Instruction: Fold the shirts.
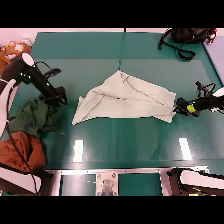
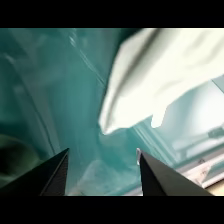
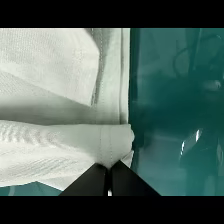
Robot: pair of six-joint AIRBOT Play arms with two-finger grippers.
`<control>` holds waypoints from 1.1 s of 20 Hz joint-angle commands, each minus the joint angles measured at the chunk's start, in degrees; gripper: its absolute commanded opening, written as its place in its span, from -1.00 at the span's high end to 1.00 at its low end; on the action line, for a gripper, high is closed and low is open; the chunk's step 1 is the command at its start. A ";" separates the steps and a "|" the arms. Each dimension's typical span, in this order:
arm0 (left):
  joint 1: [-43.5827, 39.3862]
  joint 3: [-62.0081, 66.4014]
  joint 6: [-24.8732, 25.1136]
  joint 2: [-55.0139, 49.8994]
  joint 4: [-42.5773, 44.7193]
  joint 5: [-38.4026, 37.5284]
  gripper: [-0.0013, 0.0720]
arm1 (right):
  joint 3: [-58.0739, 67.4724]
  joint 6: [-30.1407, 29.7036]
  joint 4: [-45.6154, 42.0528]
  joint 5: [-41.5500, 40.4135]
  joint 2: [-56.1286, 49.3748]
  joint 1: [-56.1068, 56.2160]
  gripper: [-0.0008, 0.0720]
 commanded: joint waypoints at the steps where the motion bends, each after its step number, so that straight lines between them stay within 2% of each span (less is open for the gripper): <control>1: -2.84 -9.79 6.05 0.66 -4.28 2.62 -0.38 | -0.02 0.02 0.09 -0.26 -0.61 0.04 0.94; 3: -5.42 -14.84 8.00 0.63 -4.33 7.63 -0.38 | -0.17 0.04 0.20 -0.24 -0.79 0.09 0.94; 7: -7.21 -17.46 8.17 0.61 -4.57 15.17 -0.35 | -0.17 0.02 0.20 -0.22 -0.79 0.09 0.94; 8: -7.21 -17.55 8.15 0.61 -4.68 16.68 0.01 | -0.17 0.04 0.22 -0.20 -0.79 0.09 0.94; 9: -7.21 -17.57 8.15 0.61 -4.70 17.31 0.16 | -0.17 0.02 0.22 -0.17 -0.79 0.09 0.94; 13: -7.21 -17.57 7.87 0.61 -3.76 16.79 0.17 | -0.17 0.02 0.24 -0.07 -0.79 0.09 0.94; 15: -7.21 -17.57 7.89 0.61 -3.98 17.46 0.78 | -0.17 0.02 0.24 -0.09 -0.79 0.09 0.94; 17: -7.21 -17.53 7.96 0.63 -4.94 17.18 0.91 | -0.17 0.02 0.22 -0.09 -0.79 0.09 0.94; 20: -7.02 -14.67 9.75 1.64 -4.79 12.24 0.91 | -0.02 0.04 0.66 0.61 -0.46 0.09 0.94; 22: -6.69 -10.54 9.86 4.57 -4.42 9.57 0.91 | 1.44 -0.02 4.68 3.89 1.20 0.07 0.94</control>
